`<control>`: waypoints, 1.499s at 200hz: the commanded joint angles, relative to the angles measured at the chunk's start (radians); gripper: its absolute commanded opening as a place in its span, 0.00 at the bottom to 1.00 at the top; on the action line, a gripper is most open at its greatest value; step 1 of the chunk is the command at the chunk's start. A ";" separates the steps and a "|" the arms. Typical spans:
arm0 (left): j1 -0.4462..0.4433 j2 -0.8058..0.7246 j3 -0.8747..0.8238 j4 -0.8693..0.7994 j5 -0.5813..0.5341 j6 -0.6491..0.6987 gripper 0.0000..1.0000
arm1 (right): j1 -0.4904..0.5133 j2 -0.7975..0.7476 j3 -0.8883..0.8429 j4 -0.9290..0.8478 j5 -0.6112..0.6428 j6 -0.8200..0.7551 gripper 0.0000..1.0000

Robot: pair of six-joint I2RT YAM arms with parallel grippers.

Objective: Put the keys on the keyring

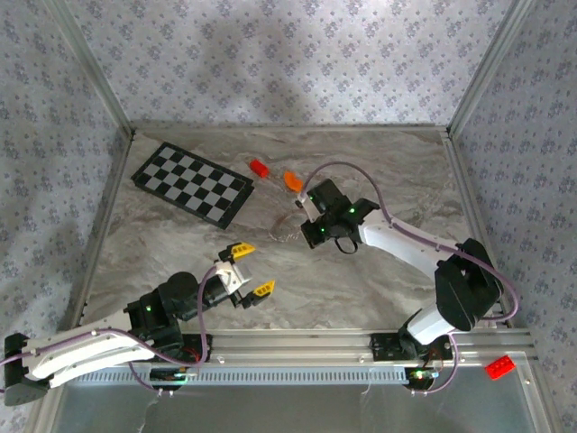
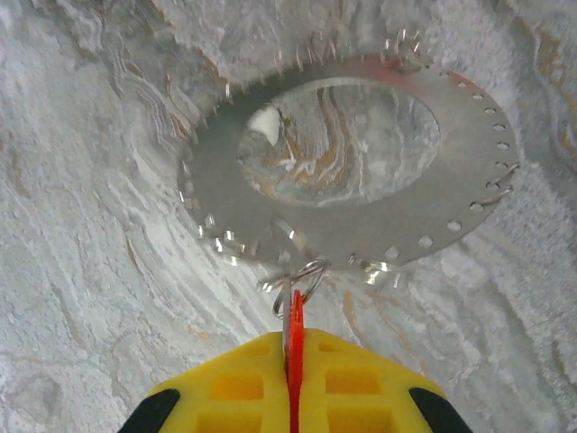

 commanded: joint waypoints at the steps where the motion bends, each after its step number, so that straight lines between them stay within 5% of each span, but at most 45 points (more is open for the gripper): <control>1: 0.002 -0.017 0.014 0.023 0.010 0.014 0.86 | 0.017 -0.029 -0.035 0.008 -0.011 0.042 0.00; 300: 0.002 -0.022 -0.009 0.070 0.027 0.004 0.86 | 0.118 -0.061 -0.387 0.242 -0.077 0.271 0.00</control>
